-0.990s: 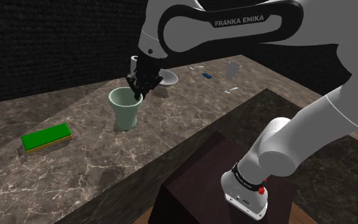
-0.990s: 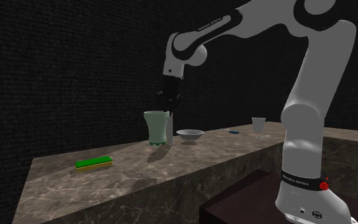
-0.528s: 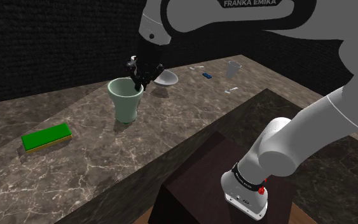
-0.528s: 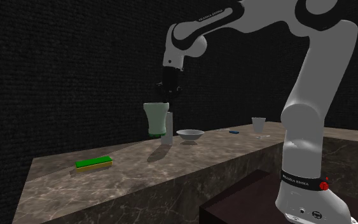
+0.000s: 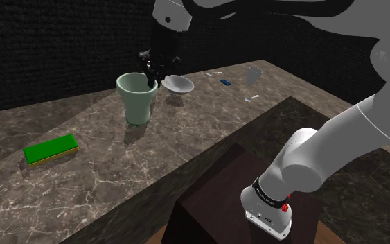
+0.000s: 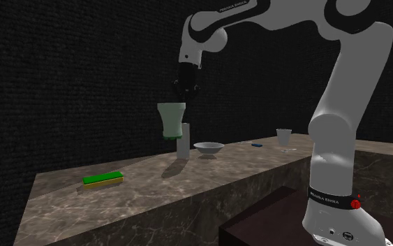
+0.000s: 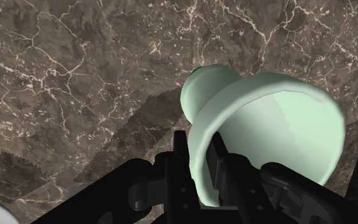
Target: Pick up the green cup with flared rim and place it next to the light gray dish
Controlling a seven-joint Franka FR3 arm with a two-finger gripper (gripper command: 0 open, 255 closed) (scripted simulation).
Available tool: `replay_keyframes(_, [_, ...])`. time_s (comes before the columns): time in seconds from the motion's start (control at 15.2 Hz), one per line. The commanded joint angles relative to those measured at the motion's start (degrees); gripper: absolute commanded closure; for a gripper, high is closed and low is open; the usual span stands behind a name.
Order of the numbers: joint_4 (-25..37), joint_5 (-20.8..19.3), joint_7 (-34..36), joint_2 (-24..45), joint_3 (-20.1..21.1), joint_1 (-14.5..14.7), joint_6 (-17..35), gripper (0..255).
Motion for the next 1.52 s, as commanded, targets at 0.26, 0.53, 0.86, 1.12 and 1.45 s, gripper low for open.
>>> replay_keyframes(0.26, [4.89,-0.28,0.4,0.17,-0.22,-0.15,-4.7,255])
replay_keyframes(0.53, [3.82,-0.22,-3.97,-0.9,-3.15,-1.61,-5.19,255])
replay_keyframes(0.86, [3.13,-0.62,-11.05,-1.45,-7.95,-4.09,-5.89,255])
replay_keyframes(1.12, [3.74,-1.16,-16.57,-0.79,-11.66,-6.13,-6.51,255])
replay_keyframes(1.45, [5.96,-1.81,-23.32,1.34,-16.13,-8.71,-7.4,255])
